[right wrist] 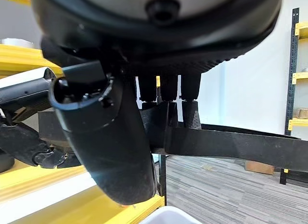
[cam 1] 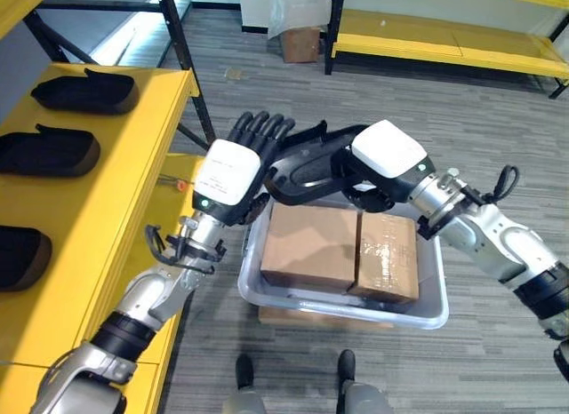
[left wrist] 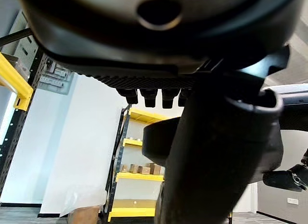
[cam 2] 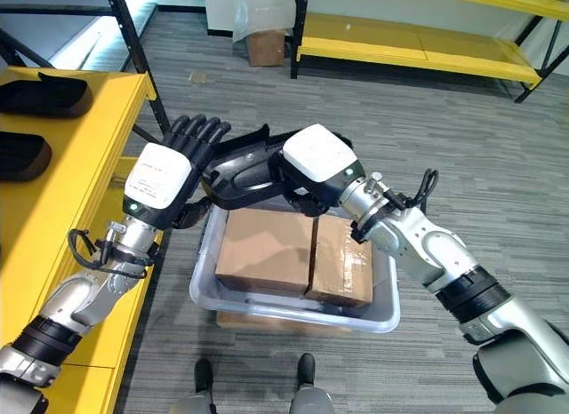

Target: Move parts from the plastic box to the shelf.

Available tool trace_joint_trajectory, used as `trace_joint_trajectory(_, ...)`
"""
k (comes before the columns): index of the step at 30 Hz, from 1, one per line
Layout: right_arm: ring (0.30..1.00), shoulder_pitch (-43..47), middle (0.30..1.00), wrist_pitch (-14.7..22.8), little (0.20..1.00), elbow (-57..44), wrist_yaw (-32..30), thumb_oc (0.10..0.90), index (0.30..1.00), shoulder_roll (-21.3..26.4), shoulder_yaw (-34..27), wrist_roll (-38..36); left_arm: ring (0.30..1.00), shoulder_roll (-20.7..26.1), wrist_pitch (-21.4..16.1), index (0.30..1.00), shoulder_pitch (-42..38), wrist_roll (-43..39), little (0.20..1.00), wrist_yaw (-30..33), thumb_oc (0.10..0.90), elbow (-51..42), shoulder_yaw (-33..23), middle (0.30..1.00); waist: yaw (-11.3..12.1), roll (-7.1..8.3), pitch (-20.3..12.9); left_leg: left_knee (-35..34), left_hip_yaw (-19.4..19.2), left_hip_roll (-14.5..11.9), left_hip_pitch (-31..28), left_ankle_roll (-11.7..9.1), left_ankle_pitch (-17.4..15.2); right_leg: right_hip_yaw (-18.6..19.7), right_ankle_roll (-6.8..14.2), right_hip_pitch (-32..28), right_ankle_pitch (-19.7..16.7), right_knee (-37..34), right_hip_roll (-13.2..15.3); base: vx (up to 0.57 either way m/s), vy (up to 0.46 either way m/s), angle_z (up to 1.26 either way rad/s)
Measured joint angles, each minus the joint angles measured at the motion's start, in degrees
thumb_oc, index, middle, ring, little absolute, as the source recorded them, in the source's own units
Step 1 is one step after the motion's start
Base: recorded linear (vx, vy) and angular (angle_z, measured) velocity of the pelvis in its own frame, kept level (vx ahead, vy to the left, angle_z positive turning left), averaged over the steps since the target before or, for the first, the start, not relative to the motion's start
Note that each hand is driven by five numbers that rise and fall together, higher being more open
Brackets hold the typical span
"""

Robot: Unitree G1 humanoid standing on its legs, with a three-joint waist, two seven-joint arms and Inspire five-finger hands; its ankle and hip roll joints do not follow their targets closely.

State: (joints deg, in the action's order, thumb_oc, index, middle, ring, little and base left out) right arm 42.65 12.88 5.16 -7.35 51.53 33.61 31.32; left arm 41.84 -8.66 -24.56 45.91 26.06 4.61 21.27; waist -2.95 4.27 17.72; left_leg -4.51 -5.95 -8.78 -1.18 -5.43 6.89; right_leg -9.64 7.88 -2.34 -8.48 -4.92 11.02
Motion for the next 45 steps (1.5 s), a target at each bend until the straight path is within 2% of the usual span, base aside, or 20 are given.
trace_joint_trajectory(9,0.300,0.0,0.300,-0.1,0.300,0.0,-0.2,0.400,0.300,-1.7,1.4,0.0,1.000,-2.3,1.1,1.000,-1.0,0.5,1.000,0.8,0.900,0.2,1.6,1.000,-0.1,0.24,-1.3,0.0,-0.1,-0.1,-0.2,0.0,0.0,0.3,0.0,0.0,0.0,0.0,-0.1,0.00,0.000,0.00)
trace_joint_trajectory(16,0.300,0.1,0.300,-0.3,0.300,0.0,-0.2,0.400,0.300,-2.3,1.7,0.0,1.000,-4.1,1.3,1.000,-1.2,0.5,1.000,0.9,0.900,4.6,4.4,1.000,-0.2,0.26,-2.3,0.0,-1.0,-0.2,-0.9,-0.1,-0.1,1.2,-0.1,-0.1,0.0,0.0,-0.2,0.00,0.003,-0.06)
trace_joint_trajectory(17,0.300,0.1,0.300,-0.4,0.300,0.1,-0.2,0.400,0.300,-2.3,1.8,0.0,0.300,-5.0,1.5,0.300,-1.3,0.5,0.300,1.1,0.400,4.9,4.5,0.300,-0.4,0.27,-2.4,0.0,-1.1,-0.2,-0.9,-0.1,-0.1,1.2,-0.1,-0.1,0.0,0.0,-0.2,0.00,0.000,0.00)
trace_joint_trajectory(30,0.300,0.1,0.300,-0.9,0.300,0.3,-0.6,0.400,0.300,-3.1,2.5,0.0,0.300,-4.8,2.5,0.300,-1.7,1.6,0.300,2.0,0.400,8.5,6.0,0.300,-1.3,1.23,-3.6,0.0,-1.4,-0.2,-1.0,-0.2,-0.2,1.5,-0.1,0.0,0.0,0.0,-0.2,0.00,0.000,0.00)
trace_joint_trajectory(45,0.300,0.1,0.300,-1.3,0.300,0.3,-0.6,0.400,0.300,-3.5,2.6,0.0,0.300,-4.8,2.7,0.300,-1.6,1.6,0.300,2.3,0.400,8.5,5.8,0.300,-1.5,1.21,-4.7,0.0,-1.5,-0.2,-1.0,-0.1,-0.3,1.6,-0.1,0.0,0.0,0.0,-0.2,0.00,0.000,0.00)
